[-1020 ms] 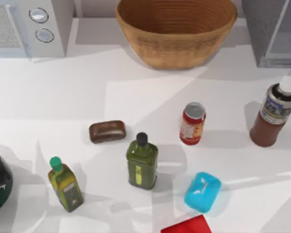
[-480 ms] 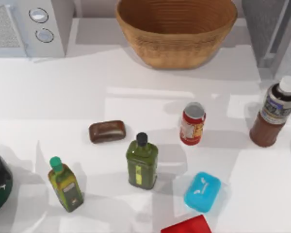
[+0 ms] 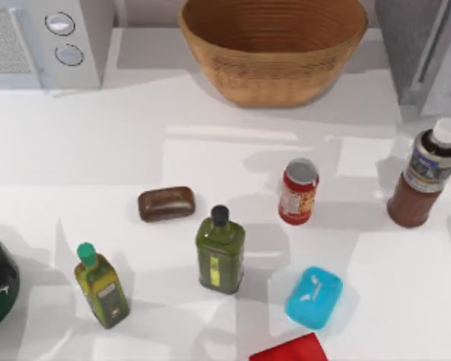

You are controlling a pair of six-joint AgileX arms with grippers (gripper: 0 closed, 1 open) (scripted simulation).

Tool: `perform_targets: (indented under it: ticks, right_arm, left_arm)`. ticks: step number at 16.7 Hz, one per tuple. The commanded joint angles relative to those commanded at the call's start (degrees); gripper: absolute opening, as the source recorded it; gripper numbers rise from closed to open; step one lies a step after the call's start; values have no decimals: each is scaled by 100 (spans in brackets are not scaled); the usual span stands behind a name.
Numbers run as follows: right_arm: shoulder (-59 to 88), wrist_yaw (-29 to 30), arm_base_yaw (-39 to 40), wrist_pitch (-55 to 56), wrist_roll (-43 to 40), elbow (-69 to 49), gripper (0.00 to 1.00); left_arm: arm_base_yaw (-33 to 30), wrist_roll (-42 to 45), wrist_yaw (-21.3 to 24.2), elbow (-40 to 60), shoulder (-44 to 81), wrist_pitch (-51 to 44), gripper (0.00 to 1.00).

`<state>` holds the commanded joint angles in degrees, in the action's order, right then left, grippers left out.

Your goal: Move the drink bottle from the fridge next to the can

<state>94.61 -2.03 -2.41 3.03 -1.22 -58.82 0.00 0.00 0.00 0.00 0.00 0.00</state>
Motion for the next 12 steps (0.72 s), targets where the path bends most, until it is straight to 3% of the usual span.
perform_targets:
  ticks: [12]
  right_arm:
    - [1894, 36, 12, -496, 26, -2362, 100]
  left_arm:
    - [0, 0, 0, 0, 0, 0, 100]
